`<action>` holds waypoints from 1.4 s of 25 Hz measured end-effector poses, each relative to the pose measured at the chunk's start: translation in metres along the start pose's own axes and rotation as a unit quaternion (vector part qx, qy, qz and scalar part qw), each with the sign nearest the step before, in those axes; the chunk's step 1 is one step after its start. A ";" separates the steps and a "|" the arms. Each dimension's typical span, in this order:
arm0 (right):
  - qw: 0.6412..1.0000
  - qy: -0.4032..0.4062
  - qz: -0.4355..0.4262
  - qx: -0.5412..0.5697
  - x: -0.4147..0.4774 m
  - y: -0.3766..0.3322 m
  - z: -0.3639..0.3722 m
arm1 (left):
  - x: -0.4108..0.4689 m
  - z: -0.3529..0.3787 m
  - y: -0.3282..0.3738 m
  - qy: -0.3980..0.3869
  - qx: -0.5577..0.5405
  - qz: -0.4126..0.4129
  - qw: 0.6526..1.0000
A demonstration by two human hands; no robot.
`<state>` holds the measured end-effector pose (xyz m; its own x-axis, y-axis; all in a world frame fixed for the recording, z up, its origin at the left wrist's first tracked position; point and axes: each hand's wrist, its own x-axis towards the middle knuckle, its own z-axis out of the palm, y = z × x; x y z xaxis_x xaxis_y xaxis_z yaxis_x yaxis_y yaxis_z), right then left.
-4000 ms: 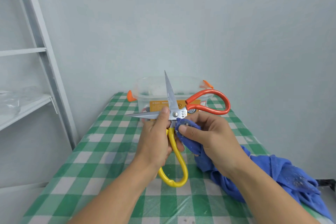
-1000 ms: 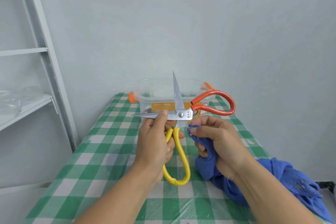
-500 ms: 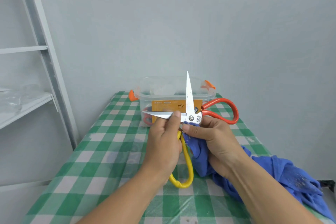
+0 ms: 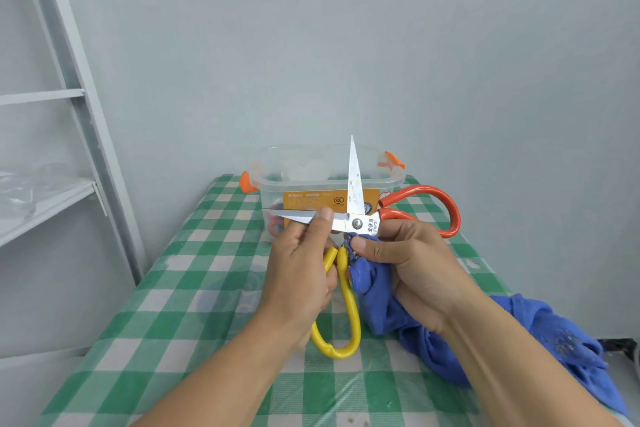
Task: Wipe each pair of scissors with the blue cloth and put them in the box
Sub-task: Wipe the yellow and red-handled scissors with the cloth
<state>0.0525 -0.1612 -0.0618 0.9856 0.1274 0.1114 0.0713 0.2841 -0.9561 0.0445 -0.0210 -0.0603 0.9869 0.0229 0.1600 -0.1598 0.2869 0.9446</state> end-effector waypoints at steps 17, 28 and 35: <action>0.997 -0.017 0.015 0.068 0.000 0.004 -0.001 | -0.002 -0.003 0.002 0.001 -0.007 0.025 1.000; 0.994 -0.033 0.085 0.067 0.000 0.011 0.010 | 0.009 -0.005 -0.021 -0.039 0.081 0.113 0.990; 0.991 -0.046 0.107 0.069 -0.002 0.004 0.002 | 0.000 0.000 -0.004 0.006 0.082 0.076 0.994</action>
<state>0.0508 -0.1585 -0.0654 0.9569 0.2843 -0.0601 -0.1666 0.3676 -0.9149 0.0447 -0.0217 -0.0638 0.9514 0.0646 0.3012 -0.3070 0.1190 0.9442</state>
